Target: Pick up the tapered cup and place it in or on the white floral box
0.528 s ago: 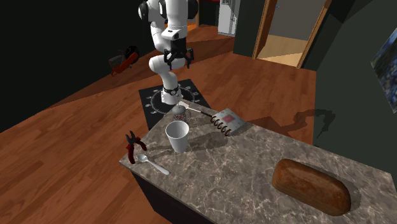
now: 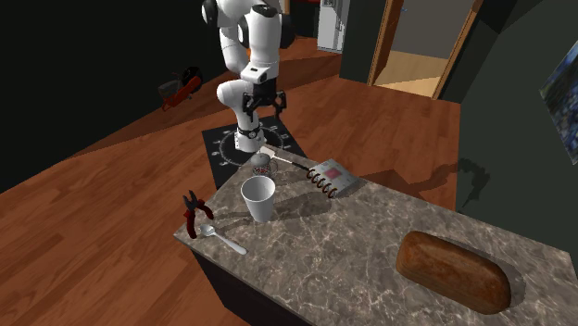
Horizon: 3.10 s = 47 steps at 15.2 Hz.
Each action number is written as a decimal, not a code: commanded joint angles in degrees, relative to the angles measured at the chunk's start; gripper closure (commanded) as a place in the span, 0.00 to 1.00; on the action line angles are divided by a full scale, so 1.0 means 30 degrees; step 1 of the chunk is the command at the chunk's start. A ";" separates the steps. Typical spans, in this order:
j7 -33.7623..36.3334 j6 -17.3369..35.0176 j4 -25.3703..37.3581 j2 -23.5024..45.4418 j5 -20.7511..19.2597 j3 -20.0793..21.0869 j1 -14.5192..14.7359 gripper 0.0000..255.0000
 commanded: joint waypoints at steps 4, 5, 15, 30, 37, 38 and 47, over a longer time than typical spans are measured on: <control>-0.0061 0.1912 0.1290 0.3747 -0.0579 0.0043 -0.0175 0.00; -0.0067 0.2245 0.1607 0.4510 -0.0706 0.0046 -0.0213 0.00; -0.0001 0.4367 0.6097 1.2253 -0.2071 0.0018 -0.0480 0.00; 0.0125 0.6344 0.5739 1.4033 -0.2482 -0.0154 -0.0638 0.00; 0.0125 0.6345 0.5738 1.4032 -0.2482 -0.0154 -0.0638 1.00; 0.0123 0.6344 0.5737 1.4031 -0.2482 -0.0155 -0.0639 1.00; -0.0102 0.5174 0.6378 1.3485 -0.2352 -0.0129 -0.0624 1.00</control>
